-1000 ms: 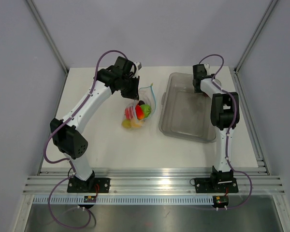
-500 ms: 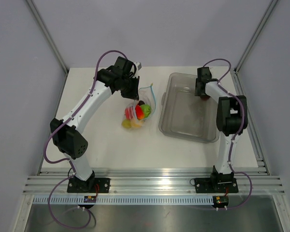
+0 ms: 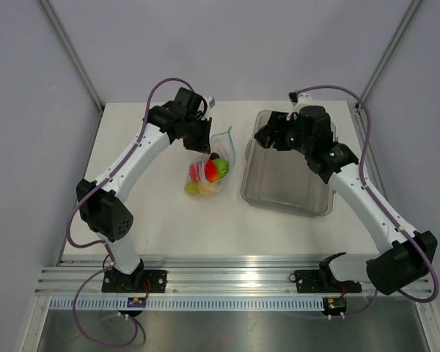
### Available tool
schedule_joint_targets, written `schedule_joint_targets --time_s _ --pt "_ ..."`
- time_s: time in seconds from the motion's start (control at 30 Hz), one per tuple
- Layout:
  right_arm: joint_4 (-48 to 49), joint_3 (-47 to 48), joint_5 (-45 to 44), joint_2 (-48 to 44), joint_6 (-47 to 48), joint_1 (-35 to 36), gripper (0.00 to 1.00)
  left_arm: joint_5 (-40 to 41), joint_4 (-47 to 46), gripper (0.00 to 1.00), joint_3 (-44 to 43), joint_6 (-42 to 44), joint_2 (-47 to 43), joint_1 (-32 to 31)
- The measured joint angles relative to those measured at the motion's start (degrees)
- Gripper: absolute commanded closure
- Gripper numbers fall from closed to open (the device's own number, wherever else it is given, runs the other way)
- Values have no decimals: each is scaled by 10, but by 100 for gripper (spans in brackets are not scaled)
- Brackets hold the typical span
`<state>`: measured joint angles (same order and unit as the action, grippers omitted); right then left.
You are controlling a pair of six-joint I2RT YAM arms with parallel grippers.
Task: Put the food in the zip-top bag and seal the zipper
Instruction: Pick up the fake fruit from the bin, then place the fake fruit in the zipper food storage bag.
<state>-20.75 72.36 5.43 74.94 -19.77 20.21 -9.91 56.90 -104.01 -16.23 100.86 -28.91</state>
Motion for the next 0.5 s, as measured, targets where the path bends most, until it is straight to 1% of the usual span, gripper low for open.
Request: schedule_joint_targets --time_s 0.03,0.13,0.2,0.4,0.47,0.5 --pt "0 7 10 -3 -5 31 48 0 0 100 0 1 0 0" --pt "-1 23 18 11 -16 71 48 -2 -1 100 3 2 -2 0" --pt "-2 37 17 35 -21 87 47 -5 -5 100 12 3 -7 0" --pt "-9 72 11 114 -28 166 46 -11 -5 100 18 4 -12 0" --pt "-16 81 10 133 -28 182 43 -12 -6 100 18 4 -12 0" --pt "-20 87 8 141 -28 188 38 -13 -6 100 18 4 -12 0"
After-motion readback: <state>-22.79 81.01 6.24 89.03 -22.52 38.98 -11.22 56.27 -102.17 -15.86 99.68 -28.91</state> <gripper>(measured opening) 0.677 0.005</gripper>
